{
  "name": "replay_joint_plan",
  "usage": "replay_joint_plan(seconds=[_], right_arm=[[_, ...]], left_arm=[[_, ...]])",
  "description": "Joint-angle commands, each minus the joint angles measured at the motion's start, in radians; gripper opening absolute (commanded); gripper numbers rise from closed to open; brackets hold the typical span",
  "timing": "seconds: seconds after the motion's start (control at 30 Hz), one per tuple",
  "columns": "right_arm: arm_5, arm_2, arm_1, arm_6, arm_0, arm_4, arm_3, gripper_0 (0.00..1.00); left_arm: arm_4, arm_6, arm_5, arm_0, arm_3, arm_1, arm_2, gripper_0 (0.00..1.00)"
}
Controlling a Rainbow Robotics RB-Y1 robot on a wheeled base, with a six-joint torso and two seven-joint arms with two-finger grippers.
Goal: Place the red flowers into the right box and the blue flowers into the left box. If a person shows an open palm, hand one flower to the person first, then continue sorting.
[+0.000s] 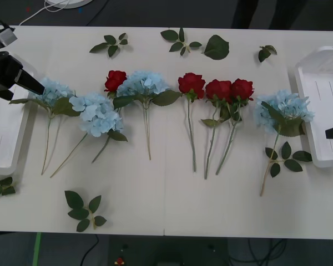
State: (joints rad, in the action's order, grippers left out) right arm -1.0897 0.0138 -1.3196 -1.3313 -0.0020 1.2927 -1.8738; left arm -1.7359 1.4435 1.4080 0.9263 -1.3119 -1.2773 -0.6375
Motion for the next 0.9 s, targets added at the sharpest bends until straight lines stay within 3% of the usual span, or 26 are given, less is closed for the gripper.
replay_joint_plan(seconds=[0.03, 0.27, 0.53, 0.67, 0.9], right_arm=[[-0.003, -0.021, 0.108, 0.09, -0.018, -0.096, 0.002, 1.0], [-0.001, -0.104, 0.204, 0.104, -0.104, -0.193, 0.064, 1.0], [0.06, -0.302, 0.292, 0.132, -0.317, -0.293, 0.239, 1.0], [0.106, -0.414, 0.33, 0.142, -0.428, -0.337, 0.349, 1.0], [0.139, -0.519, 0.395, 0.155, -0.538, -0.363, 0.486, 1.0]], left_arm=[[-0.019, 0.023, -0.063, -0.064, 0.048, -0.06, 0.018, 1.0], [0.021, 0.009, -0.182, -0.172, 0.052, -0.053, 0.018, 1.0], [0.042, -0.008, -0.239, -0.225, 0.039, -0.048, -0.027, 1.0], [0.042, -0.02, -0.432, -0.224, 0.031, -0.05, -0.151, 1.0], [0.064, -0.031, -0.6, -0.225, 0.042, -0.027, -0.275, 1.0]])
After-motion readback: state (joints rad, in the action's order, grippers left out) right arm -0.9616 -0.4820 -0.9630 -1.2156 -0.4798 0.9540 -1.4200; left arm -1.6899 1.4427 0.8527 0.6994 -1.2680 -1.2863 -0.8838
